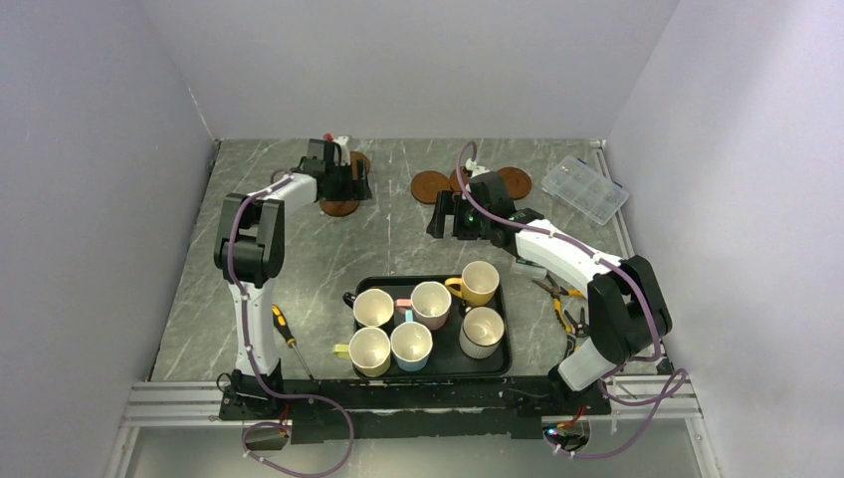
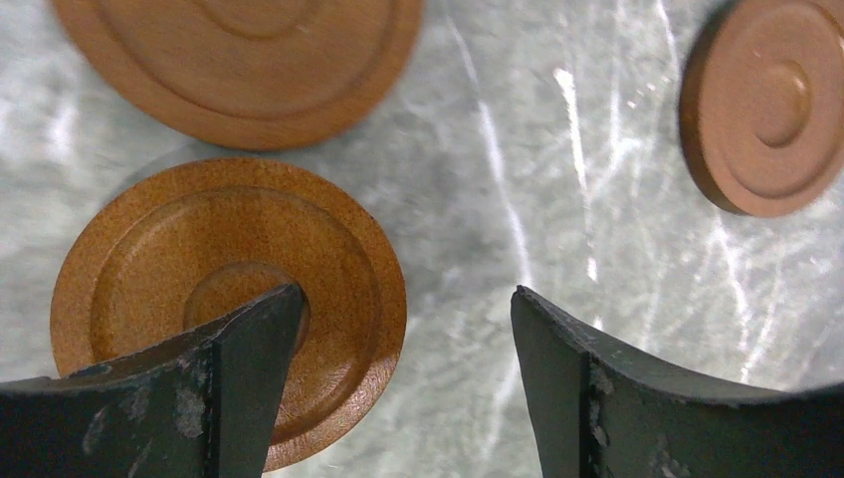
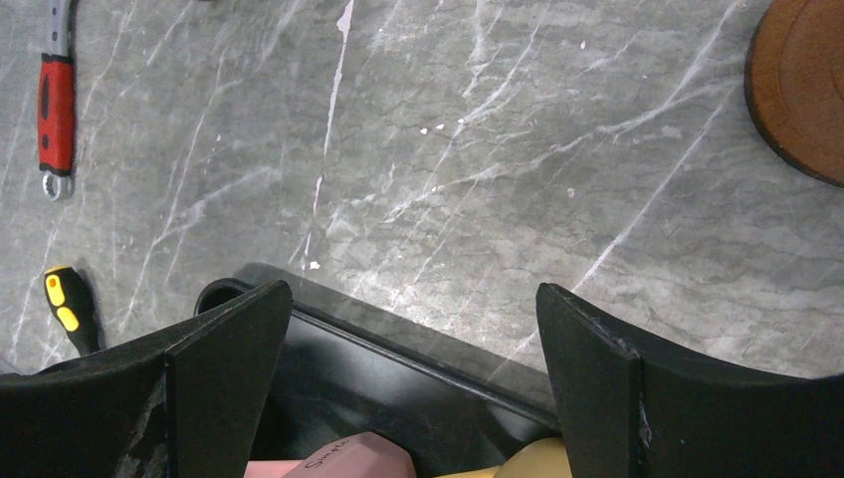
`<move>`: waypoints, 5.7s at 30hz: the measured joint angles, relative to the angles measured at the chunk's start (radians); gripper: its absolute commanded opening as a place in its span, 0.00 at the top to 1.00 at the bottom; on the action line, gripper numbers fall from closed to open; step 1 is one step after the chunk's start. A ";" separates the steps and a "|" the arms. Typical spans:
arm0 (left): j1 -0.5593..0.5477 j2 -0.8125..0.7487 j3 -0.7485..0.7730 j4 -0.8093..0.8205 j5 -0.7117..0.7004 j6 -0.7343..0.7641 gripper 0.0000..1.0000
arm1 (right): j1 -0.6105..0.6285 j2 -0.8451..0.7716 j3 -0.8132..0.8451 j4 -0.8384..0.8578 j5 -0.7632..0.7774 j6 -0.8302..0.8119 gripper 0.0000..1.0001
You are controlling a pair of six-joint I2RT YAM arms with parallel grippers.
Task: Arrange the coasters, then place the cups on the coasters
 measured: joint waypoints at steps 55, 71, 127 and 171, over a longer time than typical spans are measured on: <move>-0.111 -0.514 -0.190 -0.188 0.103 -0.205 0.06 | 0.129 -0.141 -0.068 0.033 0.184 -0.027 0.01; 0.039 -0.669 -0.347 -0.264 -0.042 -0.117 0.06 | 0.297 0.419 0.419 -0.248 0.429 0.026 0.01; 0.039 -0.682 -0.347 -0.275 -0.062 -0.100 0.06 | 0.075 0.554 0.408 -0.040 0.368 -0.148 0.51; 0.039 -0.681 -0.347 -0.275 -0.070 -0.096 0.06 | 0.008 0.581 0.431 0.029 0.285 -0.206 0.50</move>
